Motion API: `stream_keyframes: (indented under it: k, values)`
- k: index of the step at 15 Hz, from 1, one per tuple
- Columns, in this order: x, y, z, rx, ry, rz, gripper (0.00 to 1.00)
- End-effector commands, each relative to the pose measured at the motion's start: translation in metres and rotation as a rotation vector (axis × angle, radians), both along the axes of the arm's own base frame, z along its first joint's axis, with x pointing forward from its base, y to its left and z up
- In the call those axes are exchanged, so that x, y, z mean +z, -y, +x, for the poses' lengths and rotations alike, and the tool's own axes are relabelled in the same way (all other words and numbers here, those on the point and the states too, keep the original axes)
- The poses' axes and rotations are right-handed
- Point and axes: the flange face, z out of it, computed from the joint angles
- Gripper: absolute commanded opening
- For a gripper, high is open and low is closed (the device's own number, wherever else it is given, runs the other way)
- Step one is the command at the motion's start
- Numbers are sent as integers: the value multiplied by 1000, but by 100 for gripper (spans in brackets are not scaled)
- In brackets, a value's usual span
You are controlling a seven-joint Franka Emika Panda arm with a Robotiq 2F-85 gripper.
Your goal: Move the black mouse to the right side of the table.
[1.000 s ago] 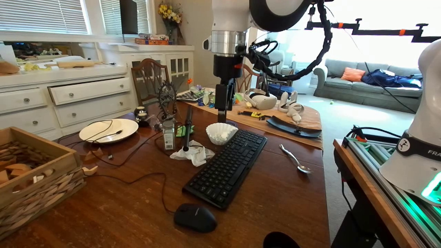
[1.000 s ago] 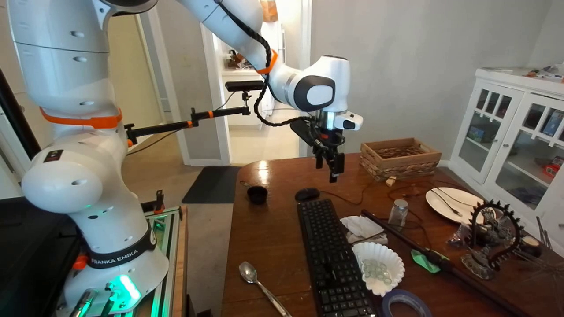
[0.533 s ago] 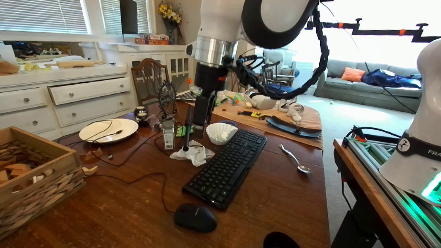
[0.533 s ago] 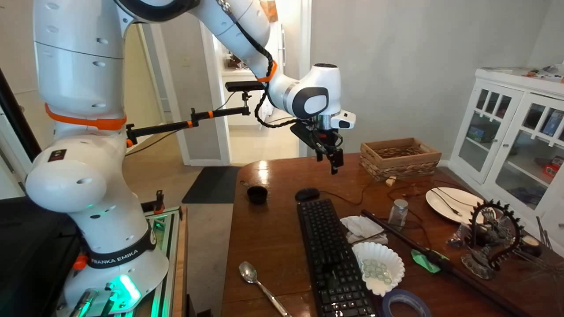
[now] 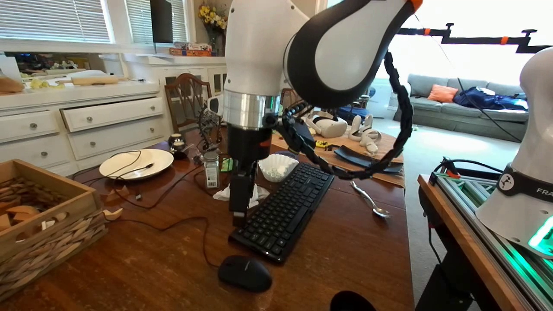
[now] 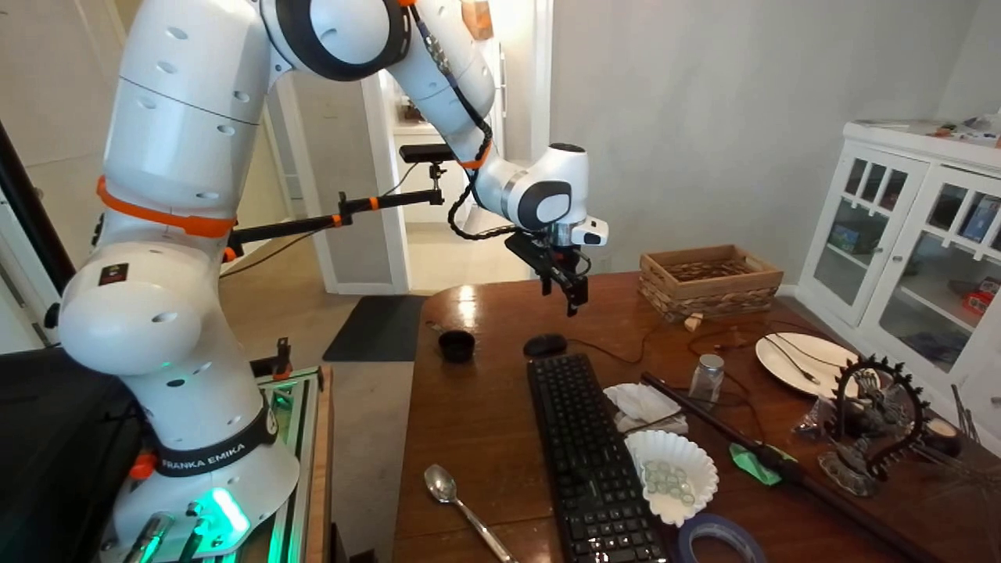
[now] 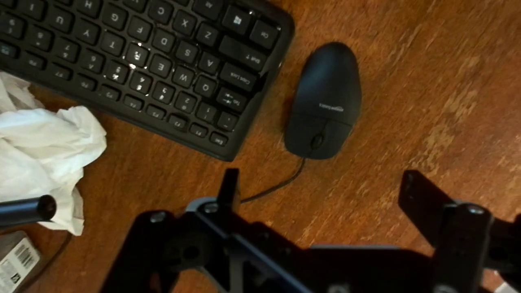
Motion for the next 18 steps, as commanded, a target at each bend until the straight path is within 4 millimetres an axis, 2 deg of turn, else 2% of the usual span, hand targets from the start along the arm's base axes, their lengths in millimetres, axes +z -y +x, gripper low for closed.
stream_keyframes:
  k: [1,4,7,10,15,17,18]
  values:
    - [-26,-21,2,-24,-22,-10,100]
    - [-45,-34,-4,-19,-35,1,100]
    - [-60,-38,-8,-32,-61,-1,100]
    - [-73,-32,-12,-60,-72,-7,100]
    - [-84,-18,0,-187,26,35,100]
    - [-85,-20,5,-186,67,58,100]
    - [-78,-15,3,-160,38,36,100]
